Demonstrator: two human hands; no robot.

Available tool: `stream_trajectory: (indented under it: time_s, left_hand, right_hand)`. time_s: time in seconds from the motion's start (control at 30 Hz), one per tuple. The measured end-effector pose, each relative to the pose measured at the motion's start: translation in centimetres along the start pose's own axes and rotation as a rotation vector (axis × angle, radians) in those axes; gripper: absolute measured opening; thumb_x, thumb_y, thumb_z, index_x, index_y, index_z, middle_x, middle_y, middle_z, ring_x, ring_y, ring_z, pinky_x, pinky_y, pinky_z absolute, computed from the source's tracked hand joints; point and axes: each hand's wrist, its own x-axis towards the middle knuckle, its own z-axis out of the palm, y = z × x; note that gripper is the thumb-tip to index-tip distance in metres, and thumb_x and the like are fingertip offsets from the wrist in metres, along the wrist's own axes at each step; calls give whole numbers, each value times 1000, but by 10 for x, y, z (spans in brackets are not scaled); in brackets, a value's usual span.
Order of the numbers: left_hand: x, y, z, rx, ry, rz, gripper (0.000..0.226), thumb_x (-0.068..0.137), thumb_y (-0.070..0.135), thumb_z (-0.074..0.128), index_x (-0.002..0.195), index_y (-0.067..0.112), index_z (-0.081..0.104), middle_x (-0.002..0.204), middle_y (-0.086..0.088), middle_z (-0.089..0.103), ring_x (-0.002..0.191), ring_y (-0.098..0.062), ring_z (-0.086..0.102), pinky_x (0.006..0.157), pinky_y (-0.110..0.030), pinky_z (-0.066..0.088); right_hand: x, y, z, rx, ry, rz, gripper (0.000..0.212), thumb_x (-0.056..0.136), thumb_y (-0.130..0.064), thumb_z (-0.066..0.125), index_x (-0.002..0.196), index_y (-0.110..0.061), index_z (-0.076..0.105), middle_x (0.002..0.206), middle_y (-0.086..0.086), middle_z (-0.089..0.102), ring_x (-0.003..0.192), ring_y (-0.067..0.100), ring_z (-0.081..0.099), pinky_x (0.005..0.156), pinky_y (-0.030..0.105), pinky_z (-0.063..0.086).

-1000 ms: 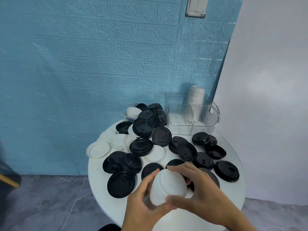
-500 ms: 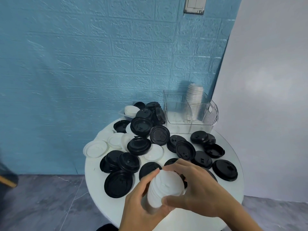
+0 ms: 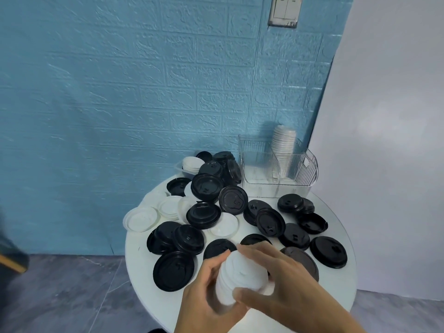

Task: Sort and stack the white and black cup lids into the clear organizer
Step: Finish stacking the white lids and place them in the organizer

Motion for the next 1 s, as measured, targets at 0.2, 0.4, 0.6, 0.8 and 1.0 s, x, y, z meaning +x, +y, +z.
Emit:
stream_trajectory:
  time_s: [0.2, 0.4, 0.6, 0.8, 1.0]
  left_hand:
    - [-8, 10, 5, 32, 72, 37, 89, 53, 75, 89, 134, 63, 52, 121, 26, 72, 113, 2, 69, 93, -15, 53]
    - [-13, 14, 13, -9, 100, -18, 88, 49, 52, 90, 132, 60, 61, 121, 26, 72, 117, 5, 66, 97, -17, 52]
    - [-13, 9, 13, -118, 48, -62, 97, 47, 61, 88, 137, 35, 61, 124, 16, 74, 123, -7, 66, 105, -28, 50]
    - [-12, 4, 14, -43, 78, 8, 71, 60, 58, 81, 127, 61, 59, 120, 15, 76, 117, -4, 69, 96, -17, 52]
    - [17, 41, 12, -104, 58, 49, 66, 69, 56, 80, 132, 56, 61, 124, 17, 74, 118, 0, 67, 90, -9, 50]
  right_hand:
    - [-11, 8, 20, 313, 144, 42, 61, 83, -77, 48, 139, -59, 36, 138, -44, 41, 114, -11, 55, 79, 13, 52]
    - [-19, 3, 51, 721, 420, 152, 39, 87, -43, 64, 124, -30, 66, 98, -15, 75, 91, -1, 70, 68, 10, 49]
    - [-22, -10, 63, 852, 511, 162, 37, 90, -32, 60, 123, -20, 67, 56, -12, 62, 63, -4, 60, 65, 8, 42]
    - [-26, -7, 53, 845, 450, 157, 46, 79, -31, 63, 124, -28, 66, 70, -11, 72, 78, -2, 68, 72, 10, 46]
    - [-9, -2, 7, 835, 393, 74, 43, 79, -51, 70, 120, -45, 58, 122, -19, 70, 107, 6, 70, 80, 25, 56]
